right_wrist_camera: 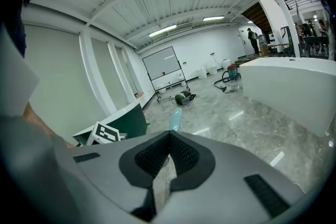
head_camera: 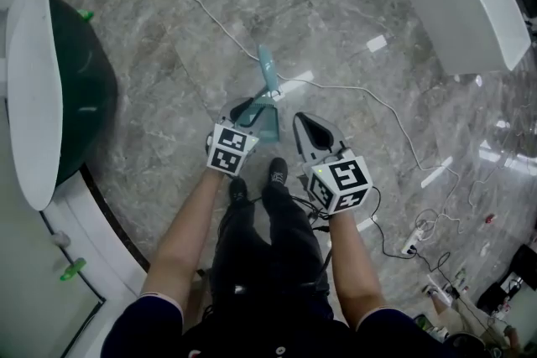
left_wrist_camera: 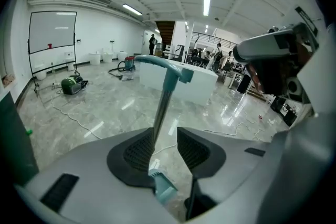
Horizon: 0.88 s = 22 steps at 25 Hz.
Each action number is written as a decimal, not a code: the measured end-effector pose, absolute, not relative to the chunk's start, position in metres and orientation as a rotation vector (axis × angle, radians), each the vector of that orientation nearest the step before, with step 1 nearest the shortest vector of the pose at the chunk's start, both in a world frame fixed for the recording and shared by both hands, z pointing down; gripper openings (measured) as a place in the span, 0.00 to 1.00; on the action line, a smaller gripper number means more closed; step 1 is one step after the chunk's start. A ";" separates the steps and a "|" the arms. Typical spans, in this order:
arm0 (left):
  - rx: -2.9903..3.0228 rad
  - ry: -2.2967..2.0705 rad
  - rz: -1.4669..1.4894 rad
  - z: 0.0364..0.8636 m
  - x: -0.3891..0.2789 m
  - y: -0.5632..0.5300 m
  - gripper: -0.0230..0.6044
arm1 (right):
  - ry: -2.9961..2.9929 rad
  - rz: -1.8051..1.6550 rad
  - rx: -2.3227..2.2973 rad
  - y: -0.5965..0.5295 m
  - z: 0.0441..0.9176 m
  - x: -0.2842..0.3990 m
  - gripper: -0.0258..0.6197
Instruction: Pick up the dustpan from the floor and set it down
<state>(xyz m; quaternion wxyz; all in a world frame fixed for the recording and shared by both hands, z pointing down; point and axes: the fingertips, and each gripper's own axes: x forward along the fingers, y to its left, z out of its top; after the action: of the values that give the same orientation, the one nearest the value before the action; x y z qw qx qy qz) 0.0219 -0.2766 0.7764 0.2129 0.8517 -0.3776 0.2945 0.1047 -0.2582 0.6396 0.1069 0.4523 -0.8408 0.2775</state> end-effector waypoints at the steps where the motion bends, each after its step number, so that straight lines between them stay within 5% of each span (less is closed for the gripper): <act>1: 2.346 -1.038 0.819 0.776 0.018 -0.266 0.21 | -2.471 0.816 1.330 -0.256 0.639 0.104 0.05; 16: 2.430 -1.005 0.431 0.603 -0.012 -0.186 0.19 | -2.528 0.697 1.308 -0.212 0.556 0.050 0.05; 19: 2.494 -1.030 0.374 0.554 -0.016 -0.184 0.07 | -2.556 0.632 1.312 -0.201 0.524 0.039 0.05; 22: 2.550 -1.044 0.309 0.509 -0.021 -0.177 0.06 | -2.579 0.556 1.323 -0.189 0.493 0.031 0.05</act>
<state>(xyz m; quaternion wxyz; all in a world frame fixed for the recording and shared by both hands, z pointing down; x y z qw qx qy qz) -0.0208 -0.1774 0.5089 0.1833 0.9041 -0.3702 0.1096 0.0313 -0.1892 0.4935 0.0951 0.4462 -0.8699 0.1874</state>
